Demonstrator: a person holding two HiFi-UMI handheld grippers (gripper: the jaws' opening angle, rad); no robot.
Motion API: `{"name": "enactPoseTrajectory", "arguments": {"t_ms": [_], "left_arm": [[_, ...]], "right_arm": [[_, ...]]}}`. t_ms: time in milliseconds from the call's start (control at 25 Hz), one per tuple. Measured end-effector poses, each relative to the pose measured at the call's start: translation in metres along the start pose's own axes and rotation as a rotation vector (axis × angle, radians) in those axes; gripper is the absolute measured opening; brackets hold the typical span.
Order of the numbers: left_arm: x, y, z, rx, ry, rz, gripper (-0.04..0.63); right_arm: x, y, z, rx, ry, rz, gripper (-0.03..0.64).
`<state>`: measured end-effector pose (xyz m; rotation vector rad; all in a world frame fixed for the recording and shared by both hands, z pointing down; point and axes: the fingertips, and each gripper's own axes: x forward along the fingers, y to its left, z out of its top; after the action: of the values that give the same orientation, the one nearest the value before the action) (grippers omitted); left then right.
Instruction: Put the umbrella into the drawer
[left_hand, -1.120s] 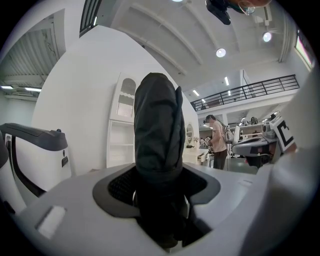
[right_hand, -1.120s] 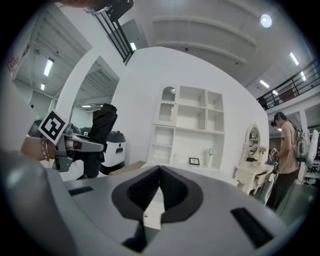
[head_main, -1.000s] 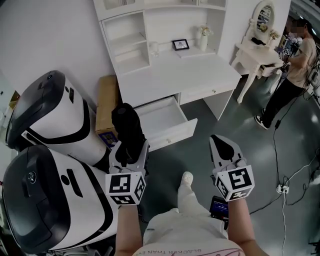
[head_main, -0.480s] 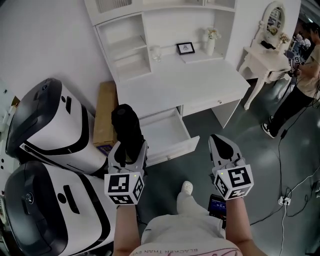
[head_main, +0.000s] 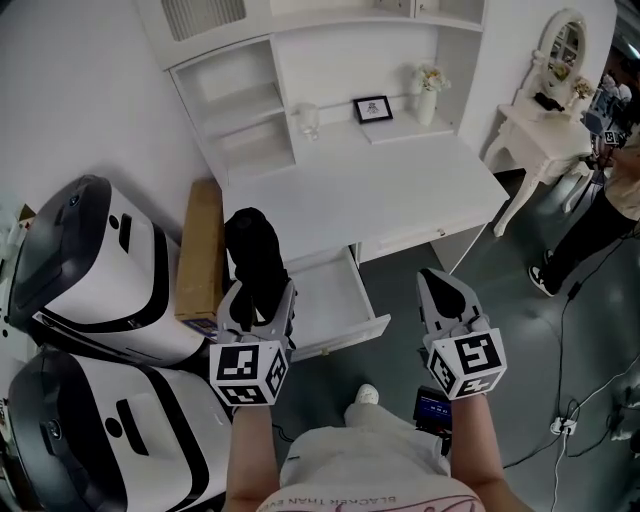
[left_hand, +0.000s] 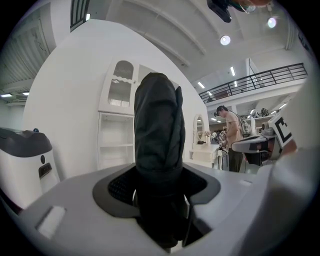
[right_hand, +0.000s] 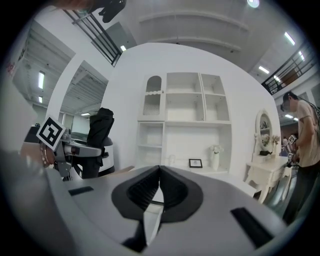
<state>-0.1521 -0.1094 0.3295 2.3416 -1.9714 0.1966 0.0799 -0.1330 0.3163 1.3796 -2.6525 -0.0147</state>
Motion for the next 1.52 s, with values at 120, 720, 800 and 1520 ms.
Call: {"name": "enactPoseTrajectory", "arguments": {"t_ms": [120,720,800,1520], "left_arm": [[0.026,-0.002,0.002,0.004,0.008,0.006,0.255],[0.080,-0.009,-0.033,0.030,0.130,0.010,0.255],[0.084,-0.010,-0.042,0.032,0.154,0.004,0.255],[0.123,-0.006,-0.134,0.016,0.415,-0.150,0.255]], "right_arm": [[0.015,-0.018,-0.001,0.000,0.003,0.007,0.009],[0.042,-0.056,-0.051,0.074,0.104,0.023,0.009],[0.045,-0.057,-0.059,0.084,0.124,0.024,0.009],[0.077,-0.046,-0.112,0.121,0.288,0.008,0.009]]}}
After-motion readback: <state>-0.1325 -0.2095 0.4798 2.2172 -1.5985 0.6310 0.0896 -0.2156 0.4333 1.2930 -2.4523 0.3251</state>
